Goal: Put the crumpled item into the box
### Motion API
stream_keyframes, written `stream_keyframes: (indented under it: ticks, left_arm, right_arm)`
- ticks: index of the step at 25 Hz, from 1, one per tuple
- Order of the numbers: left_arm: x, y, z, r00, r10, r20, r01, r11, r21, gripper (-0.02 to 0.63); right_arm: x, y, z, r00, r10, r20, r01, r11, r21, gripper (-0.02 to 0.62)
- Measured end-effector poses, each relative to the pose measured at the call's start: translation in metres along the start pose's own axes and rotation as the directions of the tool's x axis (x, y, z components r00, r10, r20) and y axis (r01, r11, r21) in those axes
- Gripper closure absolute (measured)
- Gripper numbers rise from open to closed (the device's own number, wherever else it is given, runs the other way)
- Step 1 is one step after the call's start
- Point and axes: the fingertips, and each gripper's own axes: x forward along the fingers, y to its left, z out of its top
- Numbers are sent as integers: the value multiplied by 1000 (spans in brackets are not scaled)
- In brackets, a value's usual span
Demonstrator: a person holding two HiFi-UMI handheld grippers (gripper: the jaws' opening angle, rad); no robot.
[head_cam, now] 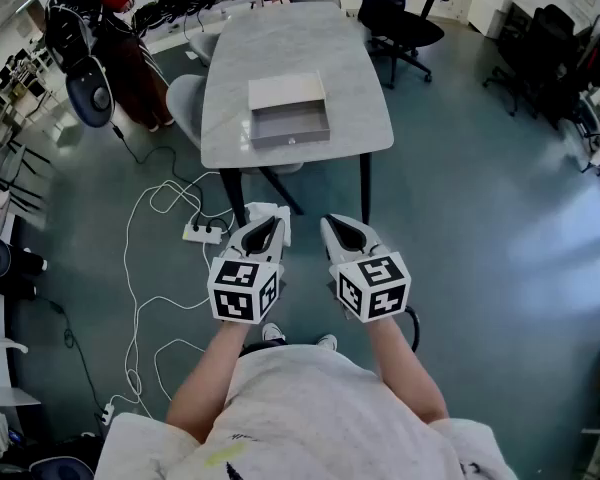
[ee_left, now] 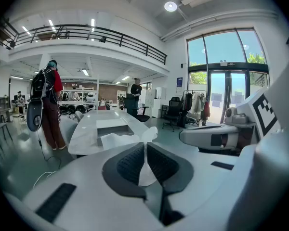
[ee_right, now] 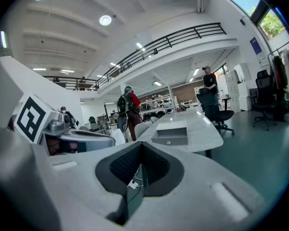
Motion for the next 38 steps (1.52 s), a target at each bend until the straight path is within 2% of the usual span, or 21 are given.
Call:
stream_keyframes:
  ticks: [6,15,20,27,38]
  left_arm:
    - [-1,-10,-1,1000,-2,-3,2,1000,-9,583]
    - [18,6,-9,1000,-19,-16,19,999,-38,581]
    - [49,28,-4,999,-47,-17,46,997,-65,583]
    - [100,62,21,996,-91,-23,89,993,-76,581]
    - [143,115,44,993,-109,-40,104,988,-113,581]
  right_arm:
    - [-12,-6,-4,1000,-4,-6,4,1000,14,591]
    - [8,-14,-14,999,-16,-34,17,1000,23,591]
    - [37,-28,-8,998,-42,-51,43,999,15,591]
    - [87,-52,12,994,-81,-67,82,996,18,591]
    - [156,-66,35,990,-86,-113,88,996,14,591]
